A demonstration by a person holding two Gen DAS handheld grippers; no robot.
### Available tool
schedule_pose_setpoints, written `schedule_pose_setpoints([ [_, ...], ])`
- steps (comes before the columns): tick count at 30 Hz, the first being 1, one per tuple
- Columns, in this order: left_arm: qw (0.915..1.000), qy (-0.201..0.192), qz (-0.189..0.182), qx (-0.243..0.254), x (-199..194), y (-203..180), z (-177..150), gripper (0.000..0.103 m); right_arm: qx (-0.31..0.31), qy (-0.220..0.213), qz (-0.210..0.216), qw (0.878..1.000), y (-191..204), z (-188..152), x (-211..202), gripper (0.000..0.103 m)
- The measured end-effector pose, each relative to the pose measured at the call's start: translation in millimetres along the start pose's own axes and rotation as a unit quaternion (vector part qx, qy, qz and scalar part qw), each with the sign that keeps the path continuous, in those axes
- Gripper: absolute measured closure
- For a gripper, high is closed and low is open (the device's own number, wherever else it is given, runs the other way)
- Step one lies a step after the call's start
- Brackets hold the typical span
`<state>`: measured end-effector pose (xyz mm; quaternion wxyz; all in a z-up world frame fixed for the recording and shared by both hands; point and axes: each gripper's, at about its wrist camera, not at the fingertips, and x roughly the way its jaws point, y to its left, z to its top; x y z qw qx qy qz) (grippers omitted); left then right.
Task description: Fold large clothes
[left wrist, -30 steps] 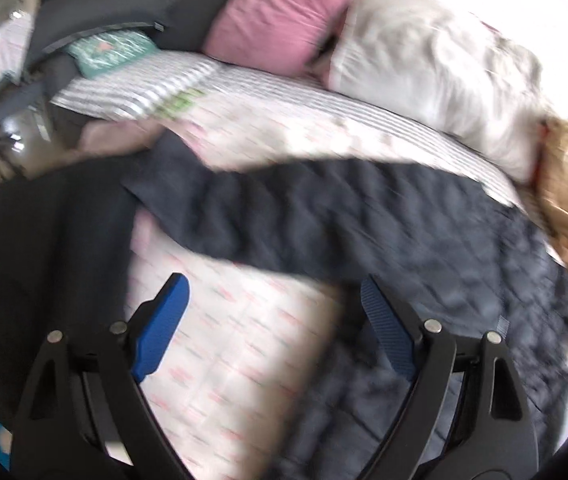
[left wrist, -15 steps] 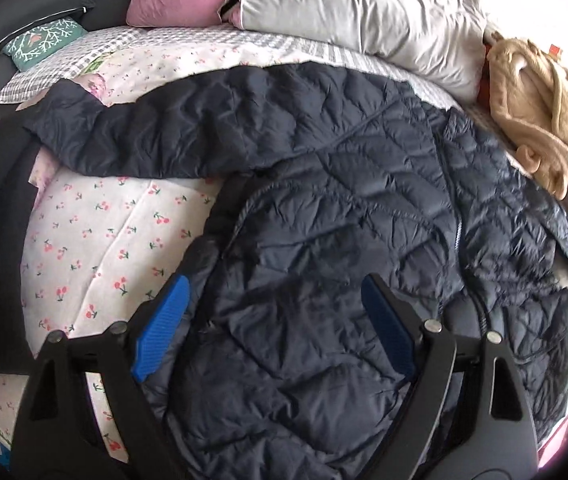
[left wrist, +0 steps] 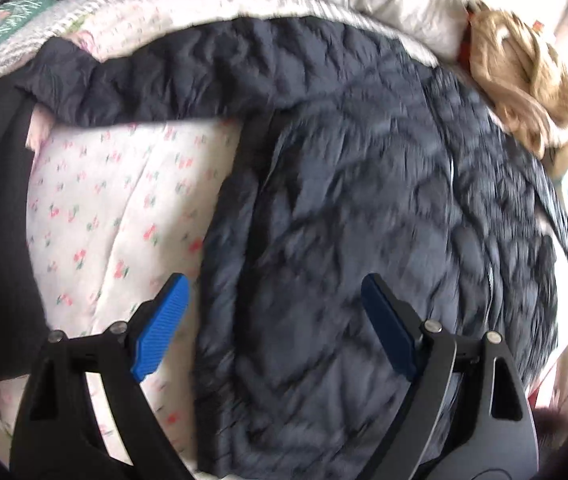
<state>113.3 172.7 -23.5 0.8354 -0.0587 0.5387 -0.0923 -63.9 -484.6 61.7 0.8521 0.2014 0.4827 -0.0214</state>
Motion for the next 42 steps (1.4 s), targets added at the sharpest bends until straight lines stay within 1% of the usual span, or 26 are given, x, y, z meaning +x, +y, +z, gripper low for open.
schedule_pose_setpoints([
  [1,0.9999,0.012,-0.006,0.005,0,7,-8,0.015,-0.02,0.034,0.037,0.999,13,-20,8,0.024],
  [3,0.999,0.038,-0.021,0.006,4,21,-23,0.015,-0.034,0.066,0.06,0.995,25,-46,17,0.025],
  [6,0.9963,0.08,-0.03,-0.006,18,37,-44,0.015,-0.05,0.109,0.063,0.991,36,-83,37,0.026],
  [7,0.9943,0.1,-0.035,-0.008,26,40,-51,0.016,-0.054,0.123,0.053,0.99,38,-93,45,0.032],
  [9,0.9888,0.135,-0.061,-0.02,41,44,-64,0.028,-0.048,0.152,0.047,0.986,39,-106,65,0.067],
  [10,0.9875,0.133,-0.081,-0.028,42,44,-69,0.042,-0.043,0.166,0.055,0.984,44,-112,73,0.09],
  [11,0.9867,0.126,-0.099,-0.031,38,42,-70,0.071,-0.043,0.166,0.06,0.983,48,-111,75,0.092],
  [12,0.982,0.125,-0.136,-0.04,33,40,-71,0.088,-0.05,0.157,0.067,0.984,56,-110,70,0.093],
  [13,0.9786,0.114,-0.163,-0.053,23,40,-71,0.091,-0.054,0.139,0.087,0.985,63,-105,58,0.094],
  [15,0.9773,0.073,-0.192,-0.054,-3,39,-67,0.092,-0.046,0.097,0.136,0.985,70,-98,26,0.095],
  [16,0.9718,0.05,-0.223,-0.058,-22,40,-68,0.092,-0.04,0.076,0.156,0.984,70,-94,9,0.095],
  [18,0.9688,0.049,-0.238,-0.049,-38,39,-72,0.092,-0.044,0.061,0.16,0.984,70,-91,-13,0.095],
  [20,0.9824,0.074,-0.172,-0.005,-36,30,-78,0.09,-0.059,0.091,0.109,0.988,66,-97,-7,0.095],
  [21,0.9861,0.094,-0.136,0.018,-29,25,-81,0.087,-0.068,0.117,0.064,0.989,64,-101,7,0.094],
  [22,0.9863,0.13,-0.09,0.048,-15,18,-88,0.079,-0.073,0.163,0.004,0.984,58,-110,29,0.09],
  [23,0.9829,0.162,-0.045,0.074,0,11,-95,0.072,-0.073,0.195,-0.032,0.978,51,-117,46,0.084],
  [24,0.9796,0.176,-0.008,0.096,9,6,-100,0.067,-0.068,0.215,-0.057,0.972,46,-122,58,0.081],
  [25,0.9798,0.166,0.015,0.11,9,3,-100,0.057,-0.061,0.216,-0.058,0.973,41,-124,63,0.08],
  [27,0.985,0.125,0.04,0.112,-5,2,-95,0.048,-0.053,0.189,-0.051,0.979,38,-118,54,0.07],
  [29,0.9897,0.091,0.046,0.1,-22,4,-85,0.029,-0.062,0.157,-0.073,0.983,37,-109,39,0.039],
  [30,0.992,0.071,0.047,0.093,-32,5,-78,0.026,-0.068,0.135,-0.091,0.984,39,-102,30,0.034],
  [32,0.9952,0.042,0.045,0.076,-44,6,-64,0.025,-0.073,0.094,-0.102,0.988,48,-88,15,0.032],
  [35,0.999,0.022,0.021,0.032,-44,4,-38,0.025,-0.074,0.028,-0.07,0.994,75,-57,3,0.032],
  [37,0.9998,0.018,0.004,0.003,-36,1,-27,0.025,-0.09,-0.001,-0.058,0.994,106,-38,15,0.031],
  [40,0.9994,0.012,-0.025,-0.019,-17,-21,-17,0.025,-0.108,-0.018,-0.037,0.993,146,-22,54,0.031],
  [42,0.9985,0.006,-0.048,-0.027,-9,-32,-13,0.025,-0.114,-0.022,-0.041,0.992,169,-22,77,0.031],
])
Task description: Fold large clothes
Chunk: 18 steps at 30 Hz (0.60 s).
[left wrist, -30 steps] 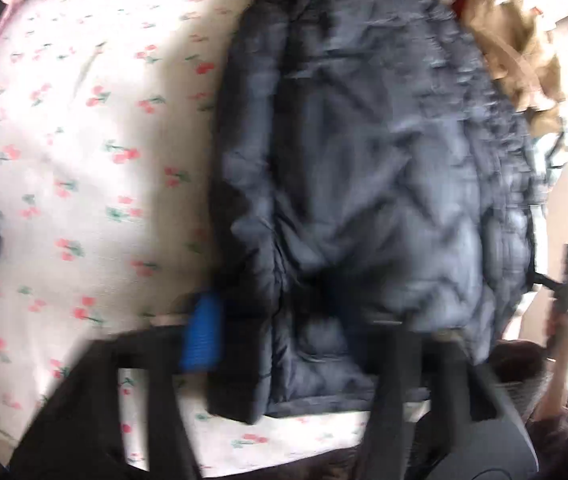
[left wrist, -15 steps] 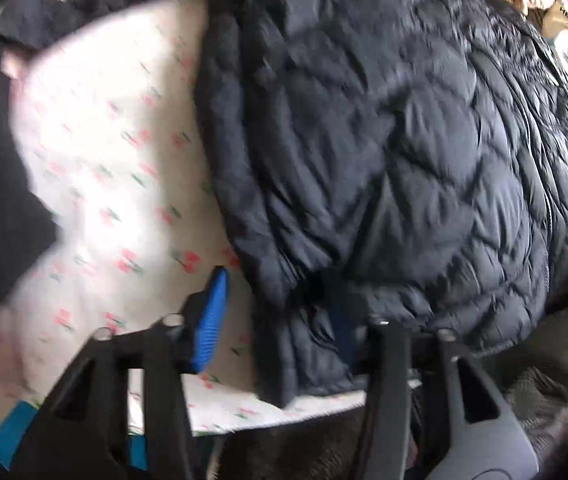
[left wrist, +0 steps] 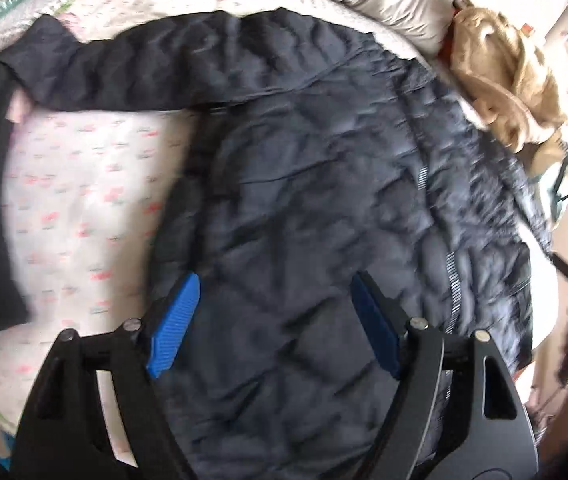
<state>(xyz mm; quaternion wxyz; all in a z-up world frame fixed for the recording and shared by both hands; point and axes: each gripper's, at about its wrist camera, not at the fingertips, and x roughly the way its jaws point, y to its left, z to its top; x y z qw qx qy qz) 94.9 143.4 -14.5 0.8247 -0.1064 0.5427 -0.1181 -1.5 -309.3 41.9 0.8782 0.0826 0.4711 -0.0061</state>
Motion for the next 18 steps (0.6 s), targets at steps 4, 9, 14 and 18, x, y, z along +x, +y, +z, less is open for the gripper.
schedule_pose_setpoints([
  [4,0.9997,-0.01,0.006,0.019,18,-8,-2,0.025,0.024,0.109,-0.035,0.993,-19,-27,78,0.031],
  [9,0.9985,-0.013,0.036,0.04,23,20,16,0.025,-0.024,0.164,-0.041,0.985,-5,-43,78,0.03],
  [14,0.9973,-0.04,0.007,0.061,28,35,40,0.025,0.034,0.106,0.05,0.993,6,-20,64,0.03],
  [18,0.9947,-0.047,-0.021,0.089,41,26,54,0.025,0.078,0.096,0.11,0.986,25,-9,75,0.03],
])
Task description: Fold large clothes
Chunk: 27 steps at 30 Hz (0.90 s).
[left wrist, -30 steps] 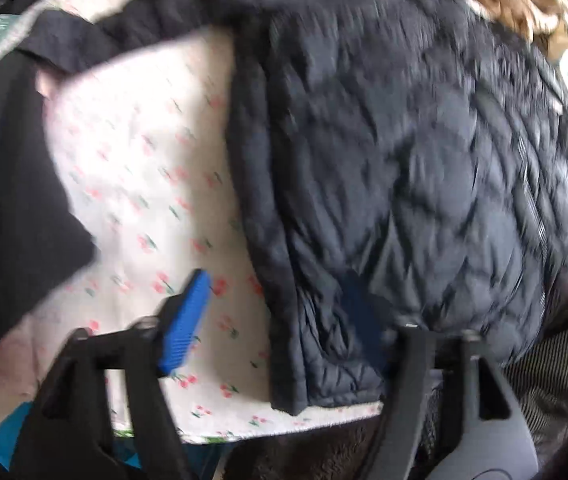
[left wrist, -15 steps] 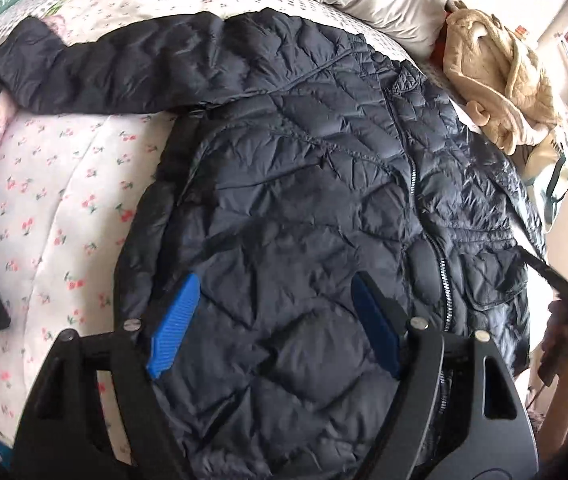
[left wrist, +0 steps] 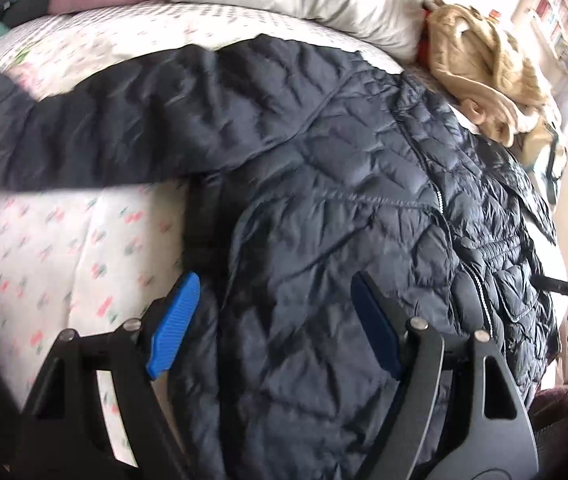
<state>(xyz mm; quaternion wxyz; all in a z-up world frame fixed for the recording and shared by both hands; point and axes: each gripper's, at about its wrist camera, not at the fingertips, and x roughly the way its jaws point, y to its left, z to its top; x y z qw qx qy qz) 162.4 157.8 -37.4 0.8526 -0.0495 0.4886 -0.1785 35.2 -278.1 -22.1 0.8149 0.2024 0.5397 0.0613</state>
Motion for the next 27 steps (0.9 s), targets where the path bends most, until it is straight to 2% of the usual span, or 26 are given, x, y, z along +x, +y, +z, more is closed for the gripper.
schedule_pose_setpoints([
  [4,0.9997,0.011,-0.001,0.022,28,-2,12,0.025,0.008,0.0,0.024,1.0,22,6,20,0.03],
  [6,0.9999,0.011,-0.004,0.012,37,1,15,0.032,0.002,0.006,0.021,1.0,26,5,25,0.03],
  [7,1.0,0.008,-0.004,0.001,42,5,18,0.042,-0.004,0.011,0.017,1.0,30,4,29,0.03],
  [8,0.9999,0.006,-0.008,-0.009,44,8,19,0.057,-0.01,0.015,0.013,1.0,33,4,33,0.03],
  [9,0.9997,0.005,-0.016,-0.018,44,10,20,0.065,-0.017,0.019,0.011,1.0,36,2,33,0.03],
  [10,0.9991,0.004,-0.033,-0.028,43,12,20,0.084,-0.023,0.022,0.01,0.999,39,2,36,0.03],
  [11,0.9984,0.002,-0.049,-0.029,40,11,19,0.098,-0.025,0.023,0.012,0.999,37,-1,33,0.03],
  [16,0.9965,-0.032,-0.072,0.025,-2,1,10,0.099,-0.022,0.021,0.013,0.999,38,-1,34,0.03],
  [18,0.9958,-0.029,-0.079,0.037,-14,3,4,0.099,-0.02,0.021,0.013,0.999,37,-2,34,0.03],
  [21,0.9959,-0.004,-0.069,0.058,-20,5,-10,0.099,-0.019,0.021,0.013,1.0,38,-2,33,0.03],
  [27,0.9894,0.093,-0.02,0.109,-21,5,-45,0.099,-0.013,0.021,0.025,0.999,40,-2,31,0.03],
])
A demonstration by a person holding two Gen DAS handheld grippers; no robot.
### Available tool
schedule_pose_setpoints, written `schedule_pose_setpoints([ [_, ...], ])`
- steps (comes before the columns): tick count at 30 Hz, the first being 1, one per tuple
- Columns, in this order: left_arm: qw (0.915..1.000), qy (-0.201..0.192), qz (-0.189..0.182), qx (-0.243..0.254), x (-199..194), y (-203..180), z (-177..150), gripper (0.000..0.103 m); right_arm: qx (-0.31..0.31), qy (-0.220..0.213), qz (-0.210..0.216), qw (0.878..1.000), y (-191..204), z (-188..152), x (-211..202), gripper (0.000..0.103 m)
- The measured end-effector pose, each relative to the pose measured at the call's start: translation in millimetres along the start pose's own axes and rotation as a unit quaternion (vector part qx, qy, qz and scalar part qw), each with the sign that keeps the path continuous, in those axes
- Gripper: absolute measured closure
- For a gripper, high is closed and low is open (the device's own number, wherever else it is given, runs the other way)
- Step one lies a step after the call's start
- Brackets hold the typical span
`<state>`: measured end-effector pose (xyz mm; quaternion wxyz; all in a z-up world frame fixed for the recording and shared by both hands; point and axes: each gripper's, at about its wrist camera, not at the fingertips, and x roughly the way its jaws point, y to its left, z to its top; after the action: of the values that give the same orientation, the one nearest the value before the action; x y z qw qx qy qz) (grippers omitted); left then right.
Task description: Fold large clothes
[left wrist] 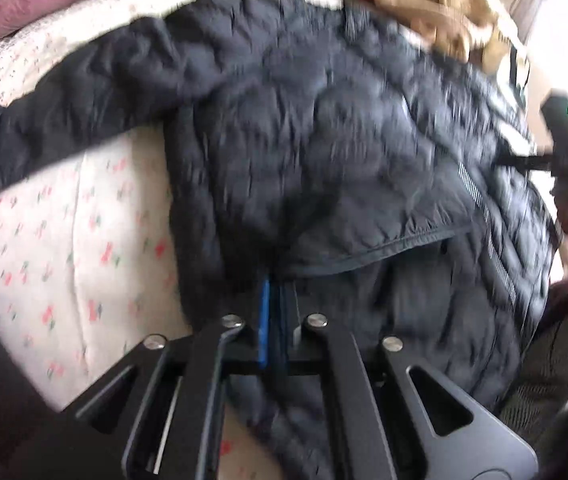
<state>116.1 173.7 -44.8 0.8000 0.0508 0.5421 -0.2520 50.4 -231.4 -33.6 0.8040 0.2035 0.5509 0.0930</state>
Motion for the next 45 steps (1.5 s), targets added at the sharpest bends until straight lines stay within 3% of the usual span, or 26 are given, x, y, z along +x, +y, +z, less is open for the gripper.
schedule_pose_setpoints([
  [1,0.9999,-0.006,0.004,-0.007,-8,2,-3,0.098,0.0,0.0,0.001,1.0,1,0,0,0.03],
  [3,0.9982,-0.05,-0.004,-0.033,-32,7,-4,0.087,-0.002,-0.003,0.001,1.0,2,1,-2,0.03],
  [5,0.9945,-0.092,-0.01,-0.049,-51,7,-1,0.059,-0.002,-0.006,-0.001,1.0,2,2,-2,0.027],
  [7,0.9926,-0.111,-0.014,-0.046,-58,-4,6,0.052,-0.001,-0.007,-0.002,1.0,2,4,-1,0.026],
  [12,0.9978,-0.067,0.0,-0.002,-18,-42,22,0.038,0.011,-0.002,0.003,1.0,3,7,7,0.025],
  [16,0.998,0.05,0.021,0.03,41,-59,5,0.038,0.006,-0.006,-0.003,1.0,7,8,7,0.025],
  [19,0.9978,0.032,0.035,0.045,32,-60,-5,0.038,0.0,-0.014,-0.012,1.0,8,9,5,0.025],
  [22,0.9986,0.006,0.053,-0.003,8,-40,-2,0.036,-0.009,-0.028,-0.024,0.999,9,12,4,0.025],
  [24,0.9956,-0.028,0.081,-0.038,-11,-20,3,0.027,-0.016,-0.037,-0.031,0.999,9,15,2,0.025],
  [26,0.9863,-0.078,0.116,-0.087,-31,9,10,0.018,-0.016,-0.048,-0.029,0.998,8,18,0,0.025],
  [30,0.9594,-0.133,0.138,-0.207,-49,71,22,0.017,-0.004,-0.068,-0.017,0.998,5,26,-5,0.025],
  [34,0.92,-0.178,0.174,-0.302,-39,125,30,0.016,0.001,-0.076,-0.023,0.997,2,36,0,0.024],
  [40,0.8799,-0.166,0.206,-0.395,9,185,40,0.013,-0.004,-0.088,-0.035,0.995,2,53,13,0.024],
  [45,0.85,-0.205,0.217,-0.434,26,214,47,0.013,-0.02,-0.1,-0.046,0.994,2,63,21,0.024],
])
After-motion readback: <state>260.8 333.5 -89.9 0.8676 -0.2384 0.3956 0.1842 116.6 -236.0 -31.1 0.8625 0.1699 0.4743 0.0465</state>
